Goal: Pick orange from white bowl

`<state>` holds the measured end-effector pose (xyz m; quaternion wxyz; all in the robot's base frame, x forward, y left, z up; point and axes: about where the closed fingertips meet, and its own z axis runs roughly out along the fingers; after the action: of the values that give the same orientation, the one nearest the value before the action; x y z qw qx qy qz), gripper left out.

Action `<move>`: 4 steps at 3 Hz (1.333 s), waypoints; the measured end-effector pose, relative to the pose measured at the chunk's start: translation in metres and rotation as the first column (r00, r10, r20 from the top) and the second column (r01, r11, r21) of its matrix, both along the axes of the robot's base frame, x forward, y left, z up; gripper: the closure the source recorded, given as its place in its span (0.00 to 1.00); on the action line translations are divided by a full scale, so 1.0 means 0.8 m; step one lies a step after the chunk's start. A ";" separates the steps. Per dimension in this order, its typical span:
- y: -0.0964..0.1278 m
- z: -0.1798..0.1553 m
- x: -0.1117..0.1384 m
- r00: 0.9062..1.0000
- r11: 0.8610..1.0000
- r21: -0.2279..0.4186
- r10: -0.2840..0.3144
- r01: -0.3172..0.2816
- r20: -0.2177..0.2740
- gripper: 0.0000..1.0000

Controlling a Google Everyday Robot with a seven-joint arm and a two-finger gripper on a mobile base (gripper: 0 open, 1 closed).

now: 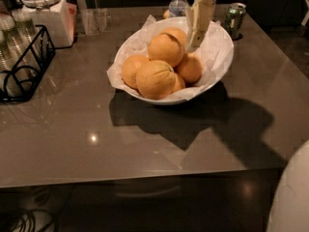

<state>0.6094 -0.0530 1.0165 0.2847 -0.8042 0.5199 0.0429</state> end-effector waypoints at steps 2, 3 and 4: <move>0.015 -0.024 0.012 0.995 0.997 0.020 0.079 -0.078 -0.056 0.00; 0.029 -0.036 0.025 0.994 0.995 0.041 0.099 -0.097 -0.057 0.00; 0.042 -0.055 0.031 0.986 0.988 0.059 0.147 -0.142 -0.083 0.00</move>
Offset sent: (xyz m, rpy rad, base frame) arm 0.0075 0.0101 -0.0162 0.0140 0.0474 0.0688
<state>0.6345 -0.0198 0.9727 0.2791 -0.8294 0.4708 0.1125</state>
